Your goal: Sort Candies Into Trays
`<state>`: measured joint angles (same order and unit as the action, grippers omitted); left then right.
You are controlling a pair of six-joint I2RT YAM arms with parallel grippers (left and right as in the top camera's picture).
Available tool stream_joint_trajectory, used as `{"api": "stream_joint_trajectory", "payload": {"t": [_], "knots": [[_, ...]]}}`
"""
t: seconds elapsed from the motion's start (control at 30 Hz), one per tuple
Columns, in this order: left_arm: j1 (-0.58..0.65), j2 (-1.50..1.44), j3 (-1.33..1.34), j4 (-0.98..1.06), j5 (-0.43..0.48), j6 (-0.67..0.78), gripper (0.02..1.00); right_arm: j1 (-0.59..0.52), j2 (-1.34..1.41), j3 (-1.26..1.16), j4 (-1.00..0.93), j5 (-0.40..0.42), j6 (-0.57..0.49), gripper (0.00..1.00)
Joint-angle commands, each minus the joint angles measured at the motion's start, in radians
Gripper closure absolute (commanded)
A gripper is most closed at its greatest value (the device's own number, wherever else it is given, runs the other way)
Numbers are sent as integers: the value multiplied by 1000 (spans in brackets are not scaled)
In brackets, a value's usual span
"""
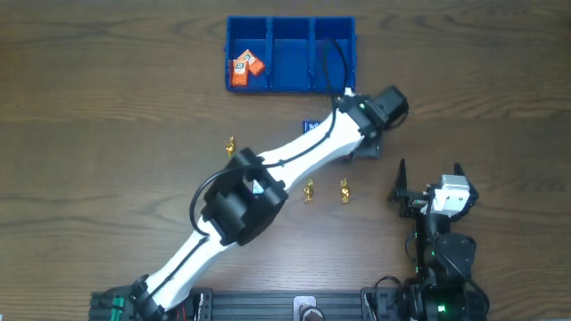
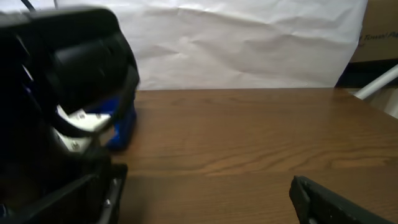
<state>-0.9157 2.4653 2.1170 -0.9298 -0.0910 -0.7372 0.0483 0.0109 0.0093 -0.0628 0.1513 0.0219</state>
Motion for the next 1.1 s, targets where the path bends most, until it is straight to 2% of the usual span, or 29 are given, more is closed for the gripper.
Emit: {"api": "stream_joint_trajectory", "payload": {"t": [0.03, 0.1, 0.13, 0.23, 0.37, 0.43, 0.5, 0.6, 0.67, 0.73, 0.83, 0.93, 1.03, 1.1], "knots": [[7, 34, 6, 9, 14, -19, 198, -5, -6, -1, -4, 1, 7, 3], [7, 34, 6, 16, 14, -19, 292, -5, -6, -1, -4, 1, 7, 3], [7, 34, 6, 18, 14, -19, 397, -5, -6, -1, -4, 1, 7, 3], [7, 45, 6, 21, 11, -19, 446, -5, -6, -1, -4, 1, 7, 3], [7, 58, 6, 27, 10, -19, 687, -5, -6, -1, -4, 1, 7, 5], [10, 57, 6, 38, 6, -19, 750, -5, -6, -1, -4, 1, 7, 3], [13, 23, 6, 39, -25, -18, 744, -5, -6, -1, -4, 1, 7, 3], [44, -112, 6, 36, -127, 32, 739, -6, -6, -1, -4, 1, 7, 5], [100, -233, 6, 30, -188, 93, 744, -5, -6, -1, -4, 1, 7, 3], [164, -326, 6, 21, -209, 144, 750, -5, -6, -1, -4, 1, 7, 3], [307, -423, 6, 11, -199, 241, 746, -5, -6, -1, -4, 1, 7, 3], [433, -407, 5, 2, -114, 298, 750, -6, -6, -1, -4, 1, 7, 3], [510, -341, 5, -20, -42, 348, 733, -5, -6, -1, -4, 1, 7, 3], [528, -290, 5, -23, -38, 373, 726, -5, -6, -1, -4, 1, 7, 3]]}}
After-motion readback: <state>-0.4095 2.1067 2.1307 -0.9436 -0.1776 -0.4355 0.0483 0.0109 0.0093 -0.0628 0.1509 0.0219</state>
